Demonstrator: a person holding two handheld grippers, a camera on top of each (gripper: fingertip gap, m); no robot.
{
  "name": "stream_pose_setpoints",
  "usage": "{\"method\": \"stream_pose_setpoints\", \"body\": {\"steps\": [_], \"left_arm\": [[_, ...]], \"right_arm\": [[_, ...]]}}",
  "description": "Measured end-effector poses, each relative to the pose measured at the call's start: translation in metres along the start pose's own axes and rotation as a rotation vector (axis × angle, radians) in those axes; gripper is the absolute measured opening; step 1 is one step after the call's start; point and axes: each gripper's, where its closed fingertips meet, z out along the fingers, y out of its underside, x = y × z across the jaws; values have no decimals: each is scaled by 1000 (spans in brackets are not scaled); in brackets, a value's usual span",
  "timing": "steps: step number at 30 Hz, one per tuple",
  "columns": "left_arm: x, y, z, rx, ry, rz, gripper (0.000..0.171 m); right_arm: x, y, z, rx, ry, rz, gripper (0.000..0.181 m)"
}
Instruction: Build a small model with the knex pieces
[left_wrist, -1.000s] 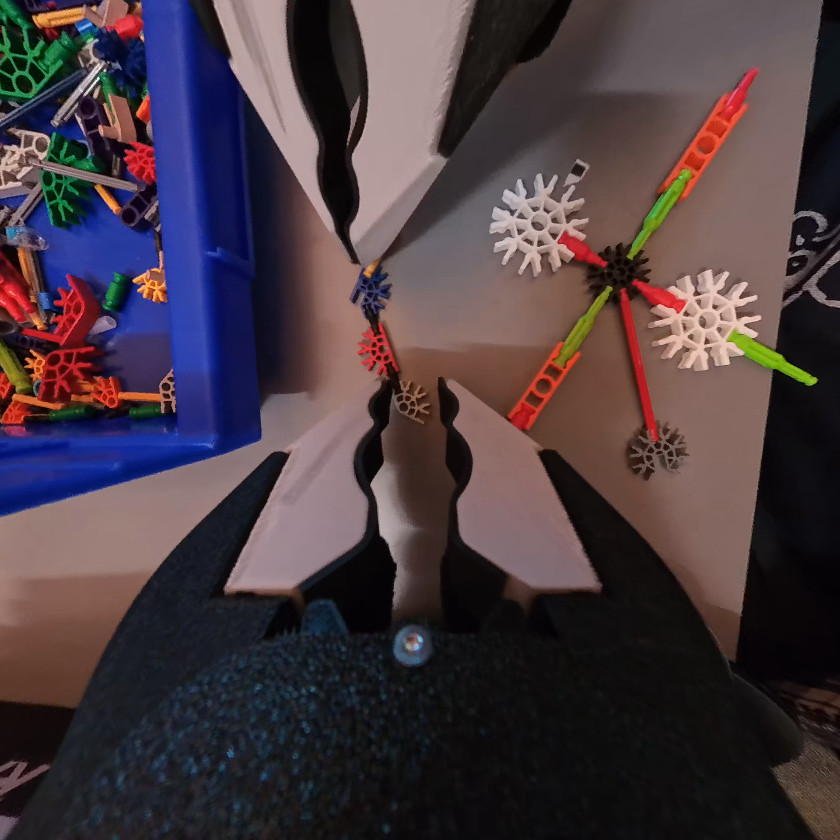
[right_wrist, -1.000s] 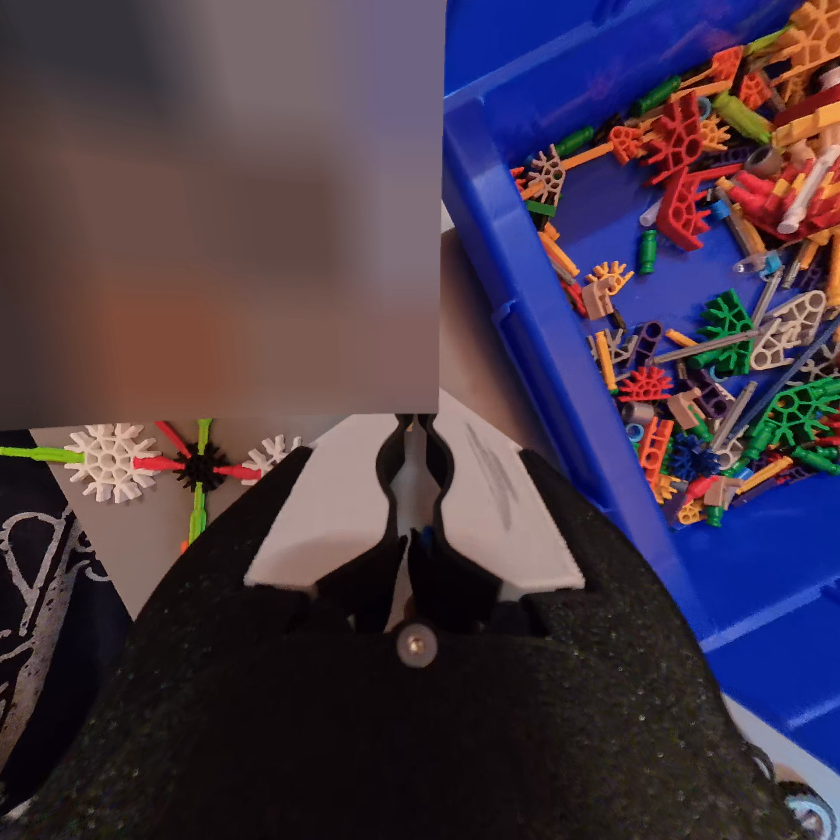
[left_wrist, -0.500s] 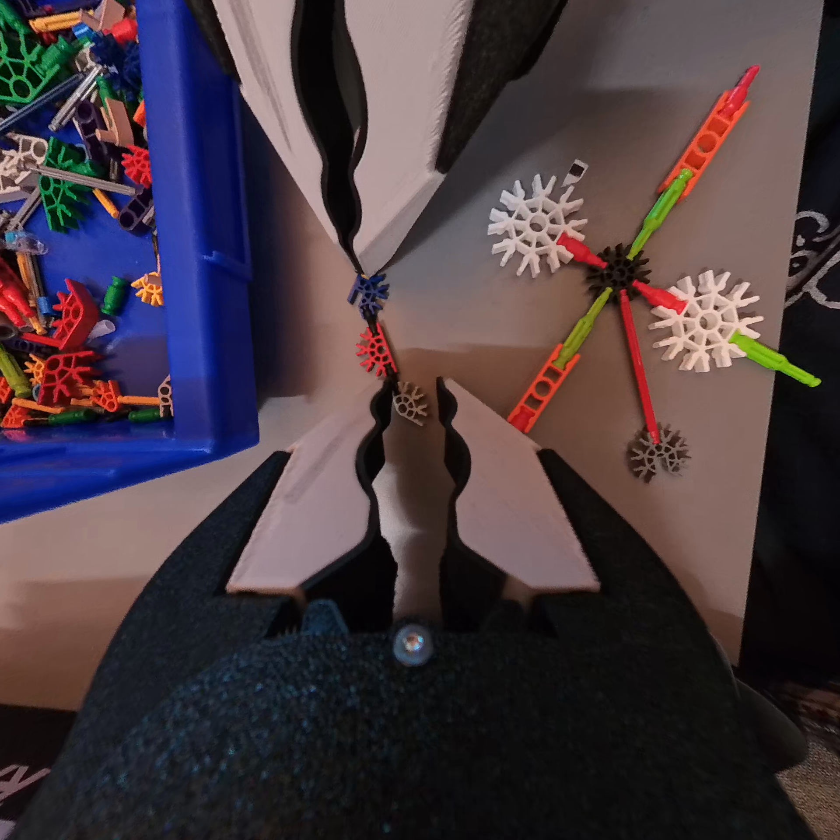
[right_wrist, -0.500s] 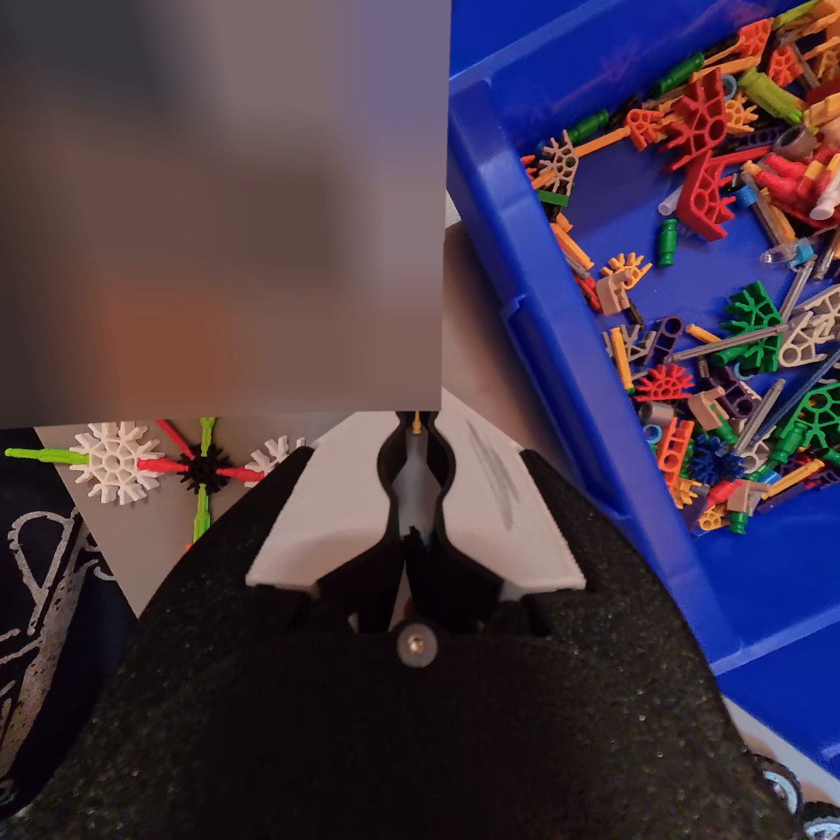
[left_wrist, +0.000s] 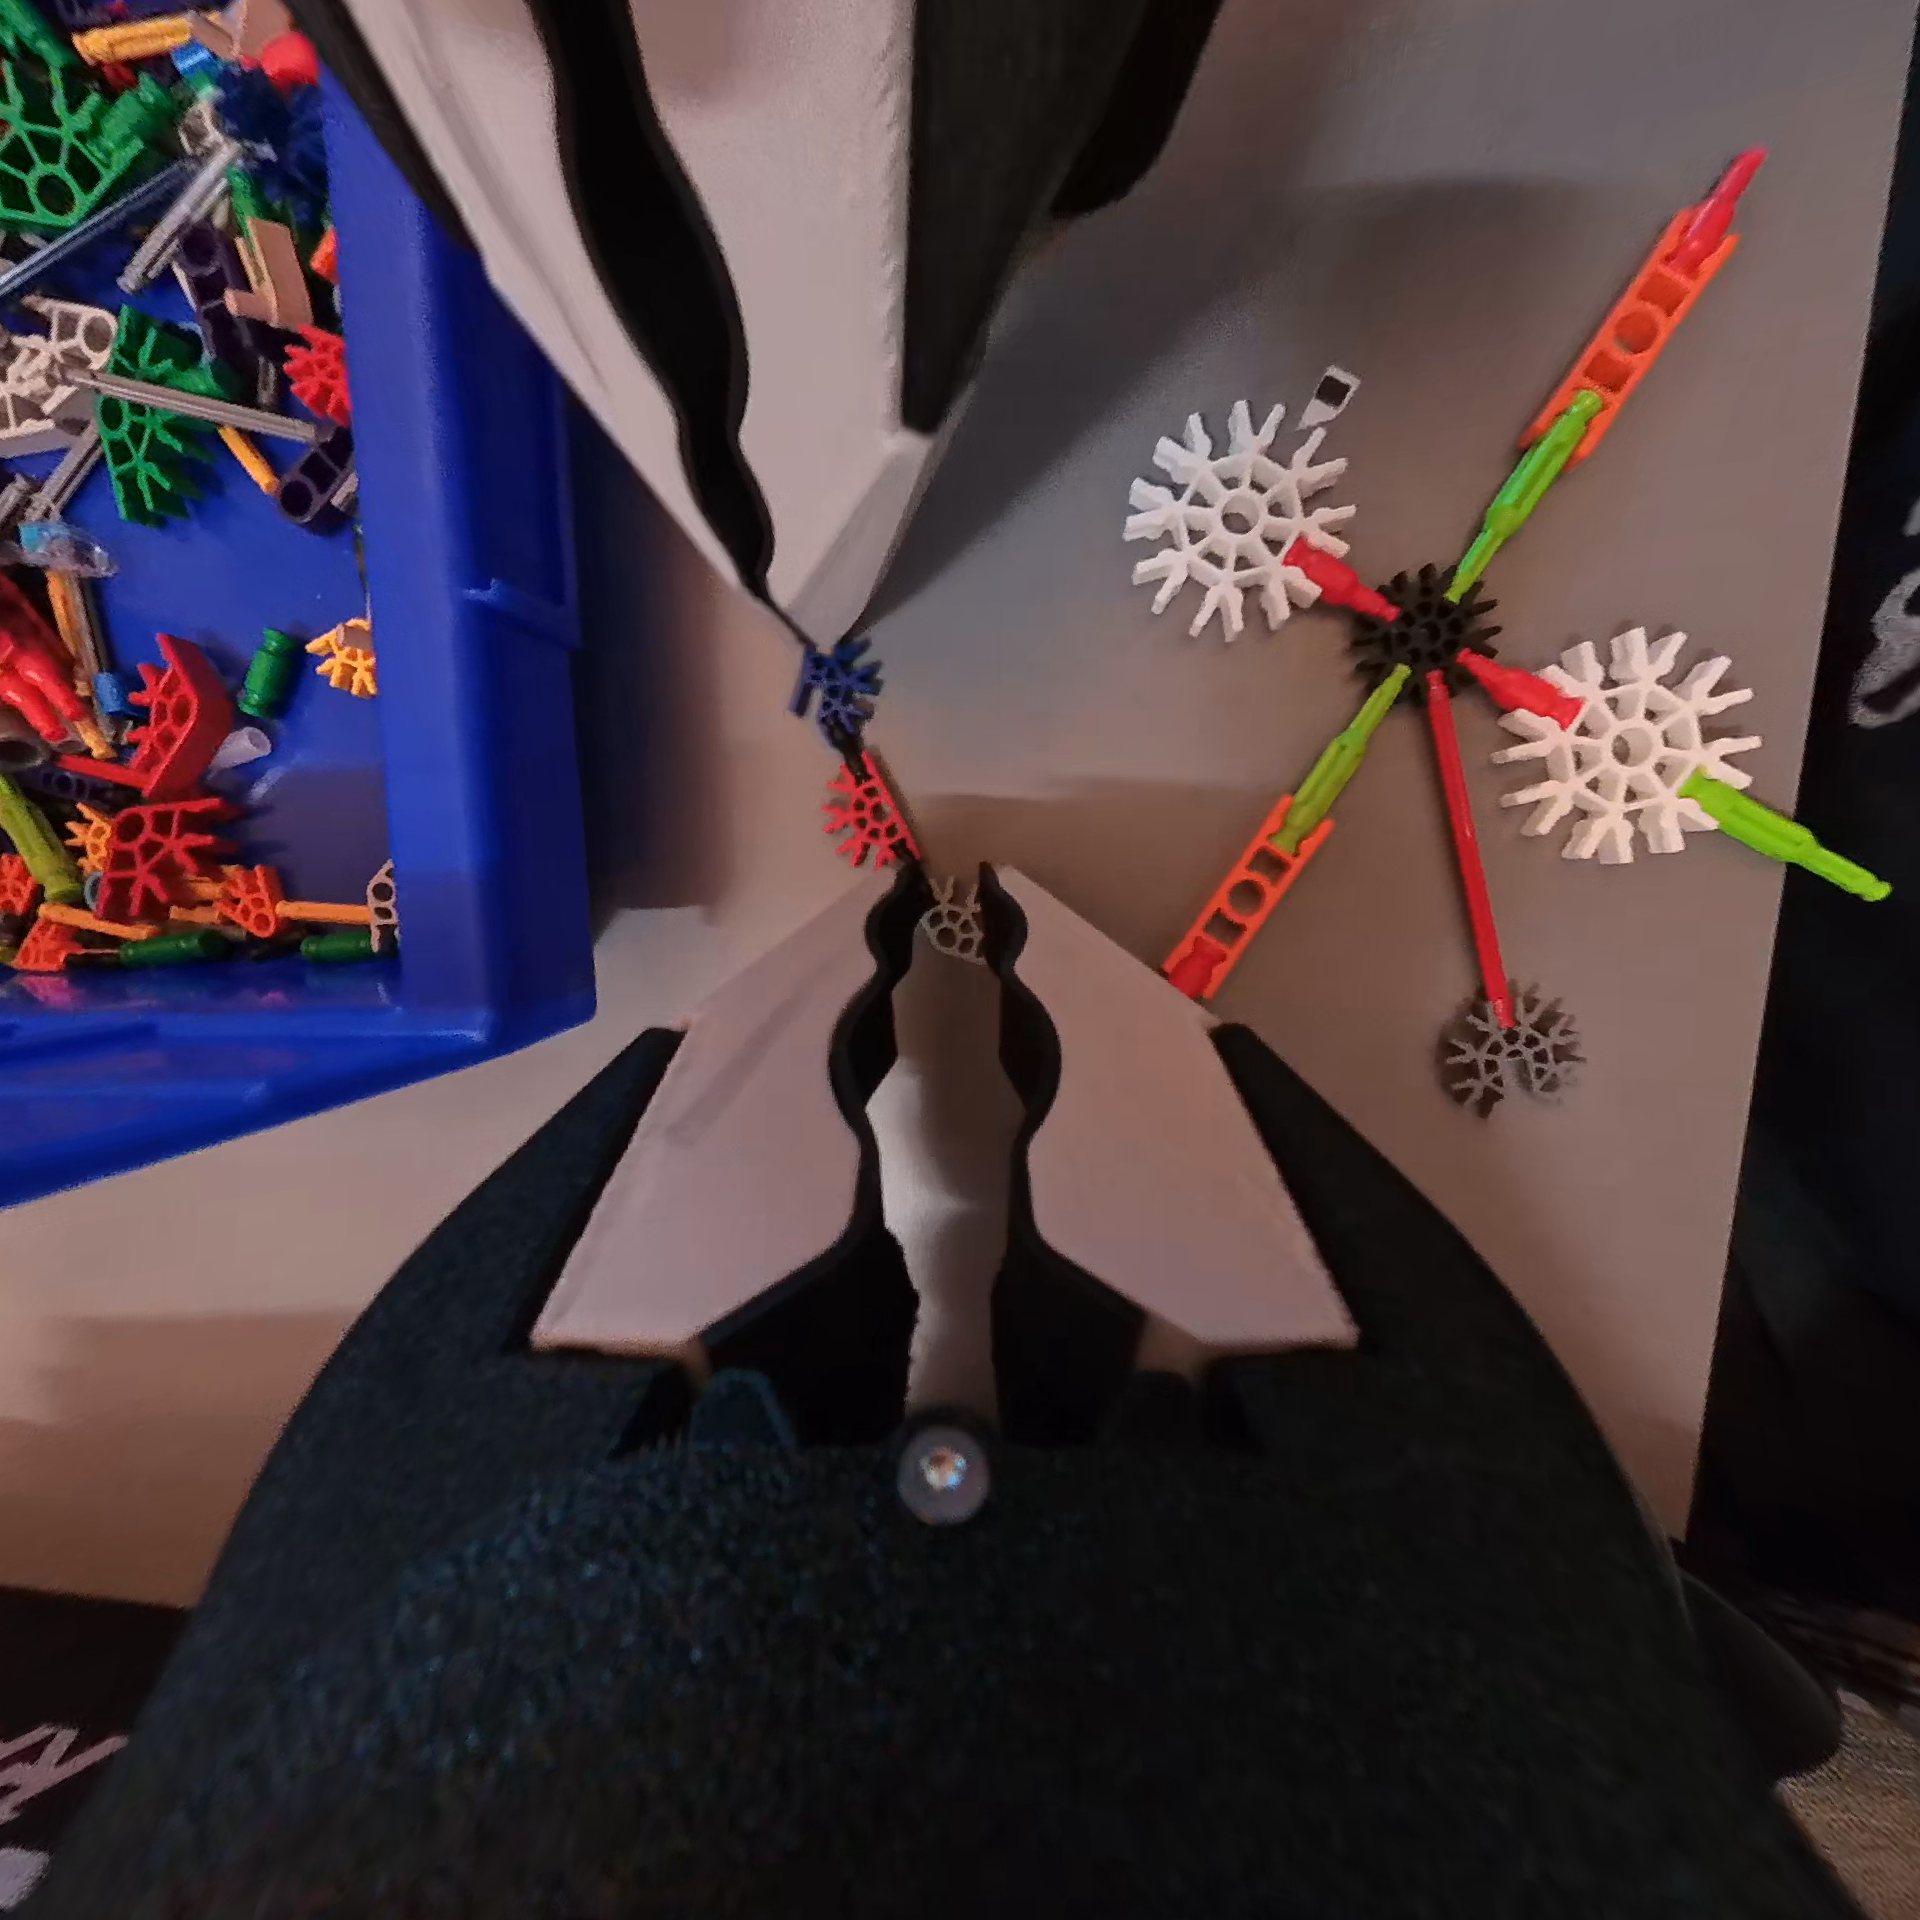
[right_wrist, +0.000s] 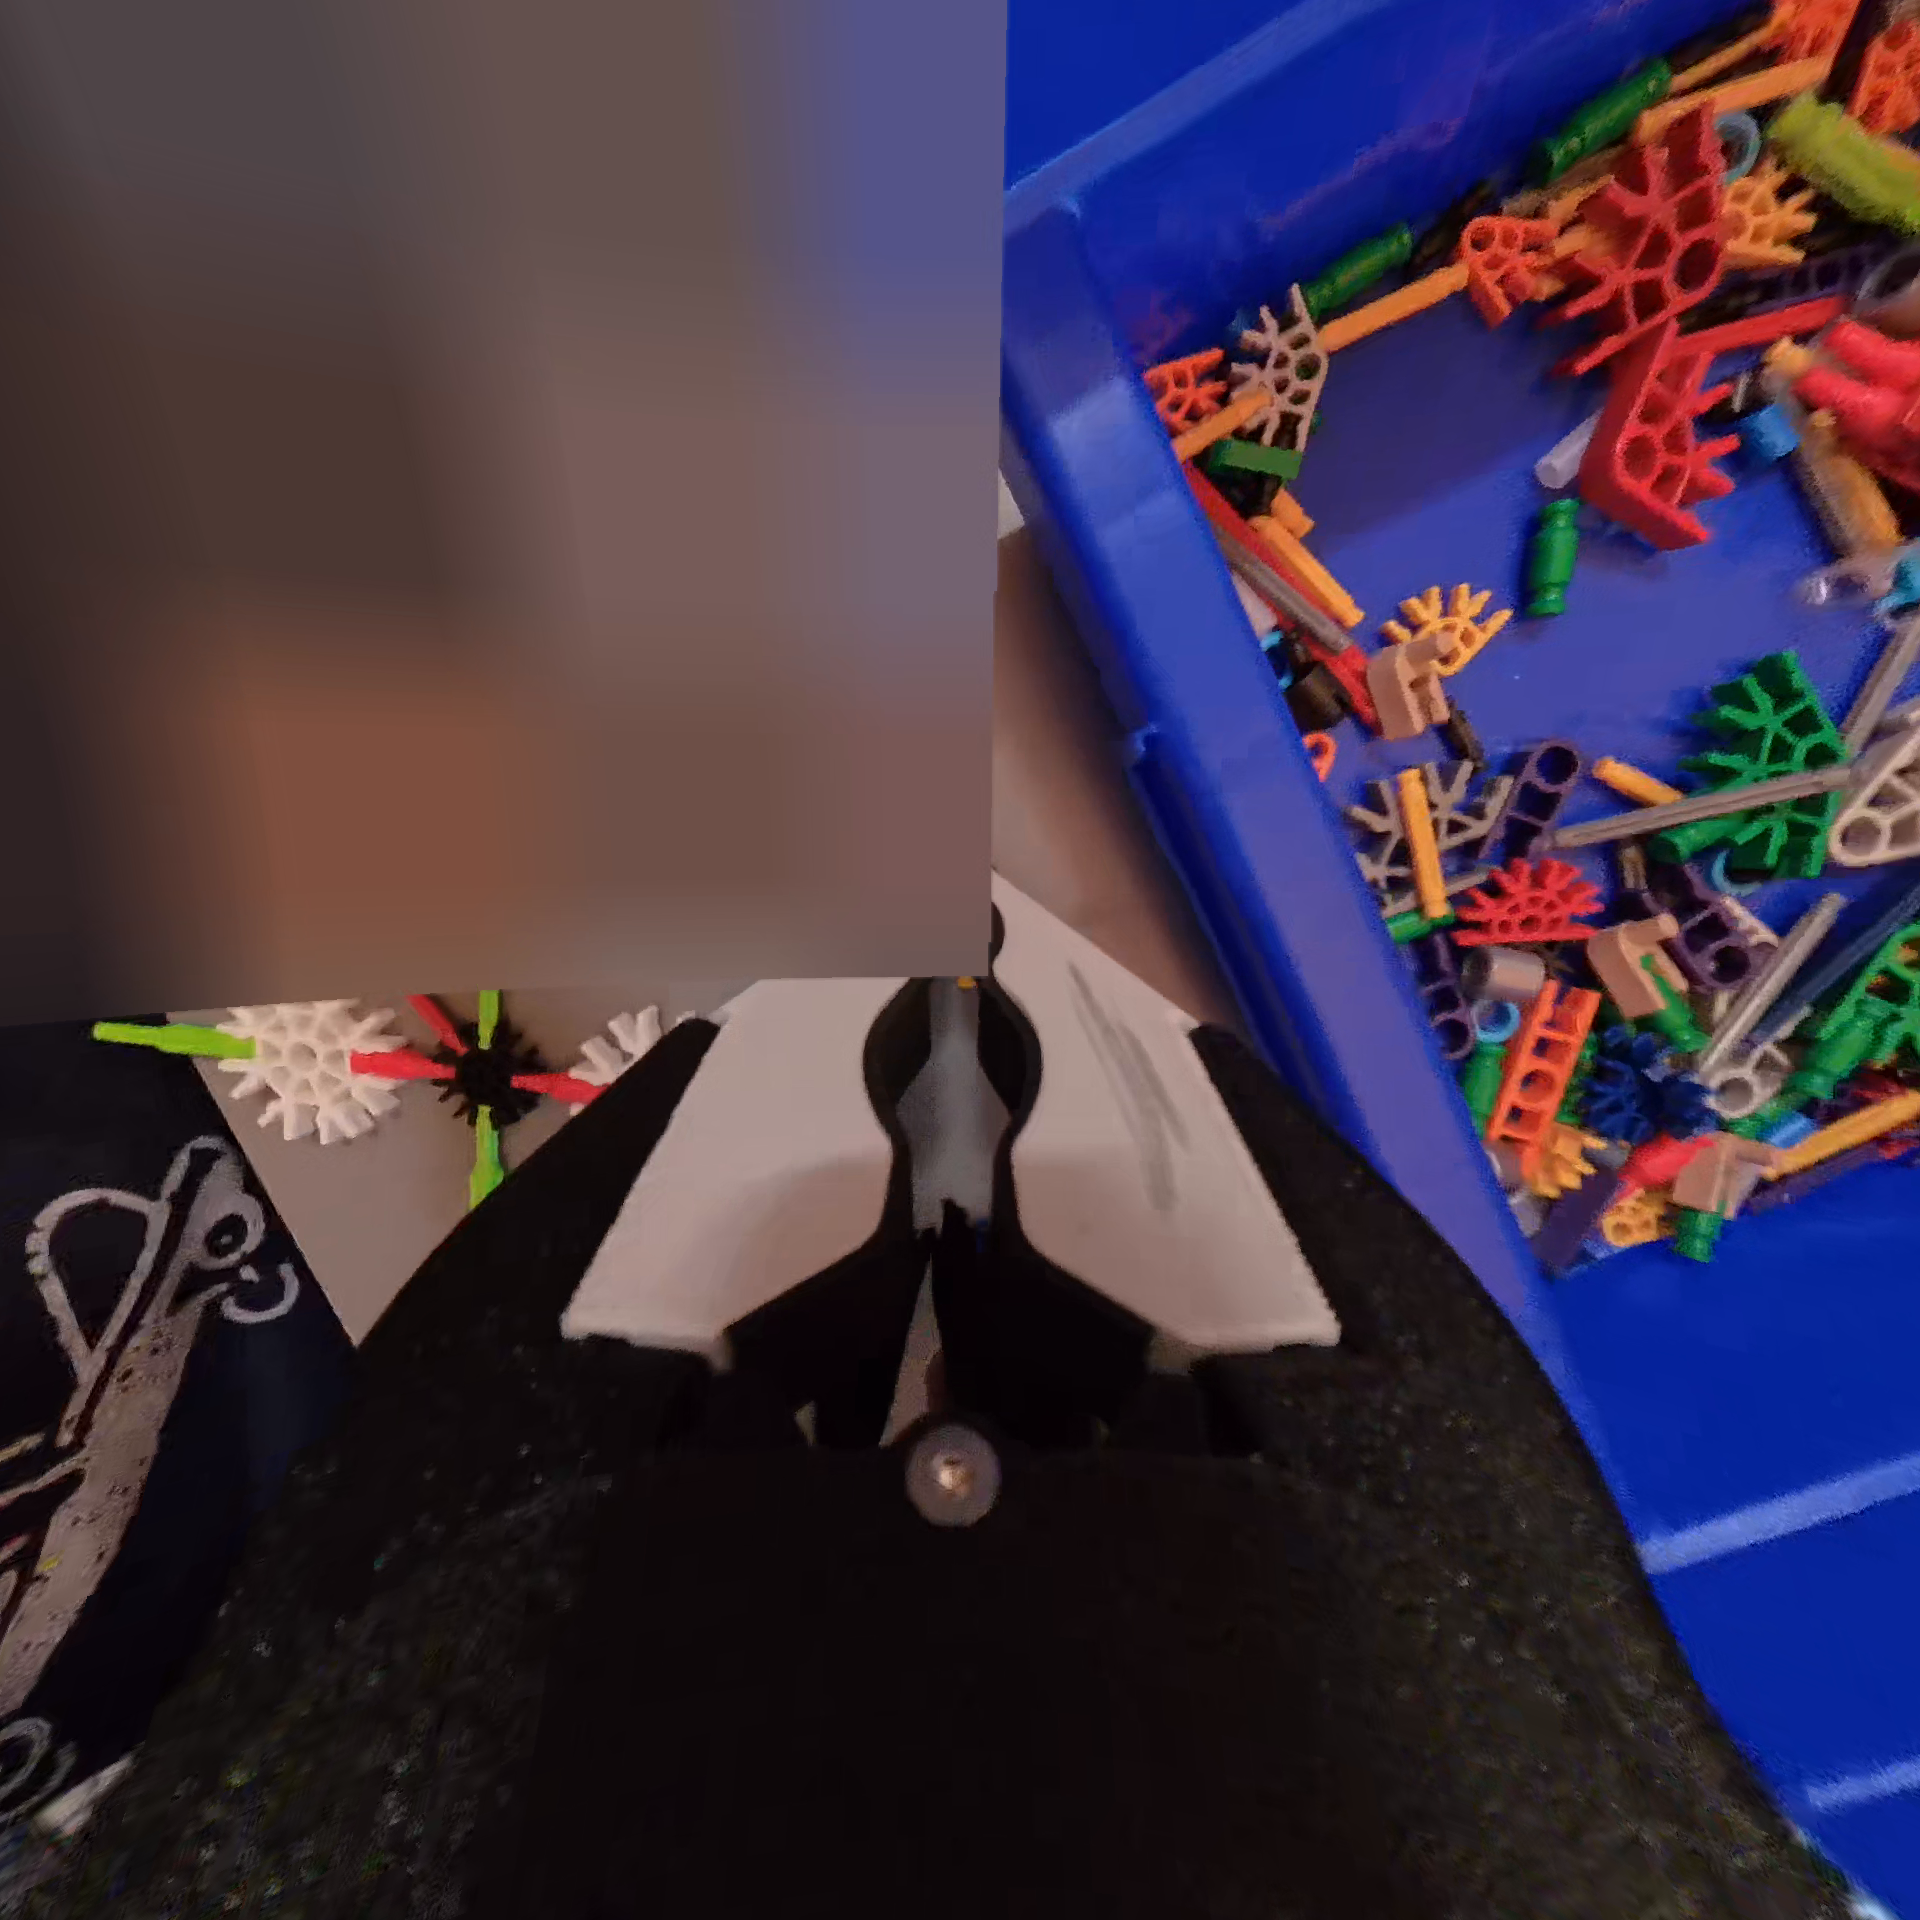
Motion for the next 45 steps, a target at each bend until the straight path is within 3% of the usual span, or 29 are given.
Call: {"method": "stream_pose_setpoints", "body": {"steps": [1, 8, 11, 17, 24, 31, 41, 45], "left_arm": [[-1, 0, 0, 0, -6, 0, 11], [1, -2, -1, 8, 2, -3, 12], [0, -3, -6, 23, -16, 1, 17], [-4, -3, -27, 53, -42, -8, 20], [-18, 6, -51, 81, -116, -49, 21], [-16, 13, -55, 102, -124, -68, 22], [-15, 17, -56, 129, -123, -80, 23], [-14, 18, -58, 133, -127, -79, 23]], "right_arm": [[3, 1, -2, 4, 12, 5, 0], [1, -7, -26, 28, 31, -52, 0], [-3, -21, -50, 112, 44, -75, 0], [39, -47, -80, 178, 181, -51, 11], [59, -78, -38, 151, 62, -20, 6], [70, -84, 14, 27, 13, 55, 6], [74, -86, 30, -14, 41, 107, 11], [73, -86, 31, -24, 45, 101, 0]]}}
